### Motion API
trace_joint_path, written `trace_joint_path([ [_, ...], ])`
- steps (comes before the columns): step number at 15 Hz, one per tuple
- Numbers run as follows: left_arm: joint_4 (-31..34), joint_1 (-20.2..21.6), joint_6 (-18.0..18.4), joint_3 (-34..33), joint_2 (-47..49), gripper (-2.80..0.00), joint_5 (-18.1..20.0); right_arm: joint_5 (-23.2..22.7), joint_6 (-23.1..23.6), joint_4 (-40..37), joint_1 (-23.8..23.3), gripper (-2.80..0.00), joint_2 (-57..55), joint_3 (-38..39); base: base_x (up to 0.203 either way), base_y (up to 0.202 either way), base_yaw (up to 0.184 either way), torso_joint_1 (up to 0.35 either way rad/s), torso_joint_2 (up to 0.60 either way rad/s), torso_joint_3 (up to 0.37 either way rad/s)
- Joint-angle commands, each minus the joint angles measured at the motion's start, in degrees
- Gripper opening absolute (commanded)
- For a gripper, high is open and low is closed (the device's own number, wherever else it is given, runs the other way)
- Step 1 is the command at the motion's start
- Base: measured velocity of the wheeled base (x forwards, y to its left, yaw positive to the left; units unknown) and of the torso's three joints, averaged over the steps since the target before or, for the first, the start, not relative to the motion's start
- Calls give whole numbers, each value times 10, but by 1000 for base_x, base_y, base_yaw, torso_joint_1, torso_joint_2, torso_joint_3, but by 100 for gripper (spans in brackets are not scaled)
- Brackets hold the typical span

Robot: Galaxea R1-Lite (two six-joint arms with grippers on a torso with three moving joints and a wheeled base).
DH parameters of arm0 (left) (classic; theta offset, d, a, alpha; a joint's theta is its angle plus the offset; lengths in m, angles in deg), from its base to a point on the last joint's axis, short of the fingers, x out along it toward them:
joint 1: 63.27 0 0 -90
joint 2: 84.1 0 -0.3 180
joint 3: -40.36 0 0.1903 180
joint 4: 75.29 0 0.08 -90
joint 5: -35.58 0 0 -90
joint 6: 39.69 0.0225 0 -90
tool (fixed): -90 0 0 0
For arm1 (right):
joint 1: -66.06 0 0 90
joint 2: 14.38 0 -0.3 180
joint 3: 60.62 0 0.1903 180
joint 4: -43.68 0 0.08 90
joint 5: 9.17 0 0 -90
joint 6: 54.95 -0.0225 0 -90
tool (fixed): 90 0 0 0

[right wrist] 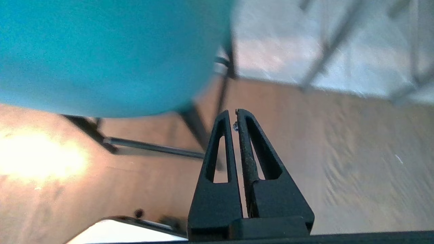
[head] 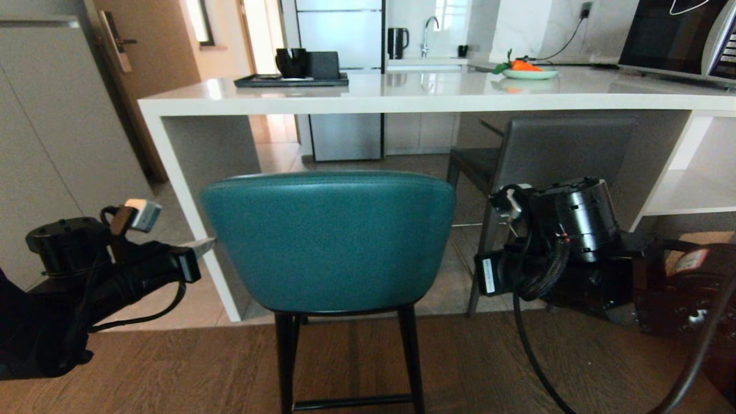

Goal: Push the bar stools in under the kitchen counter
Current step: Push the blue chair back under the dining table

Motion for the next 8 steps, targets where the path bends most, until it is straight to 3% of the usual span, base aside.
trace_joint_path([
  [1,-4,-3,0,3,-1,-280,2,0,-1,0,-28,-280,20,17,0,0,0,0,0,0],
  [4,-4,-21,-2,27,5,-280,0,3,-1,3,-53,-280,-27,-30,0,0,0,0,0,0],
  [8,-3,-61,-2,86,47,-280,-12,8,10,-4,-51,-280,-121,-144,0,0,0,0,0,0],
])
